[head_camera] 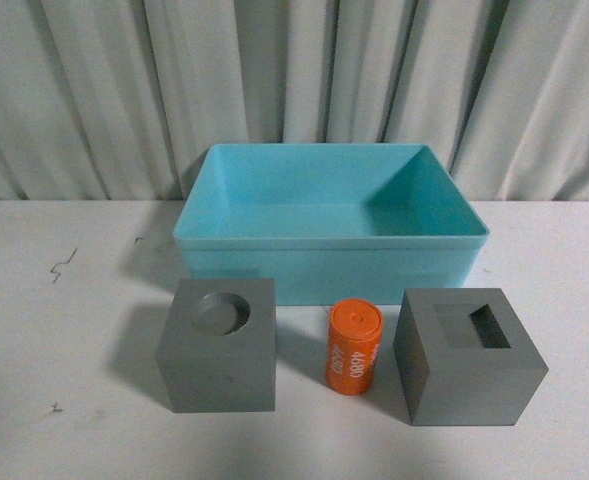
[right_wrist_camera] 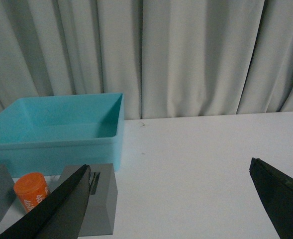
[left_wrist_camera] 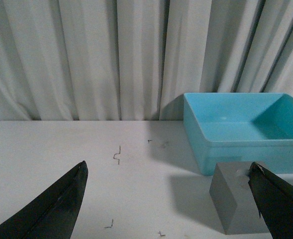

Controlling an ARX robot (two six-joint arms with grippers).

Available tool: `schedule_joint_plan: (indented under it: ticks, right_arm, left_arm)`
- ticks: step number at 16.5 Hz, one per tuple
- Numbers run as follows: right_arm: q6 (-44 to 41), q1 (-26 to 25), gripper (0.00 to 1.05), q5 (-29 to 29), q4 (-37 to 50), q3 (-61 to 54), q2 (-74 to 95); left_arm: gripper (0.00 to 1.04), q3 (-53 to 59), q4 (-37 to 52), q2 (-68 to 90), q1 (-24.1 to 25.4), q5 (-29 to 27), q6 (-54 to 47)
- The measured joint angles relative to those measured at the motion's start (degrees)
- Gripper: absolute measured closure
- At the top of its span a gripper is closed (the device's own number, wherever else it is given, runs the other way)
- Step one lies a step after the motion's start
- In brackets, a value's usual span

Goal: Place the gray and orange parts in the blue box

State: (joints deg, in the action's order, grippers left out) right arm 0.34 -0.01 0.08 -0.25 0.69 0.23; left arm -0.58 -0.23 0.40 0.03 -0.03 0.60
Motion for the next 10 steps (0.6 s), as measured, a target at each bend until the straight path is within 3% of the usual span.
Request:
schedule_joint_plan:
  ticks: [10]
  right_arm:
    - [0.00, 0.00, 0.06, 0.02, 0.00, 0.00, 0.00]
  left_arm:
    - [0.07, 0.00, 0.00, 0.00, 0.00, 0.00, 0.00]
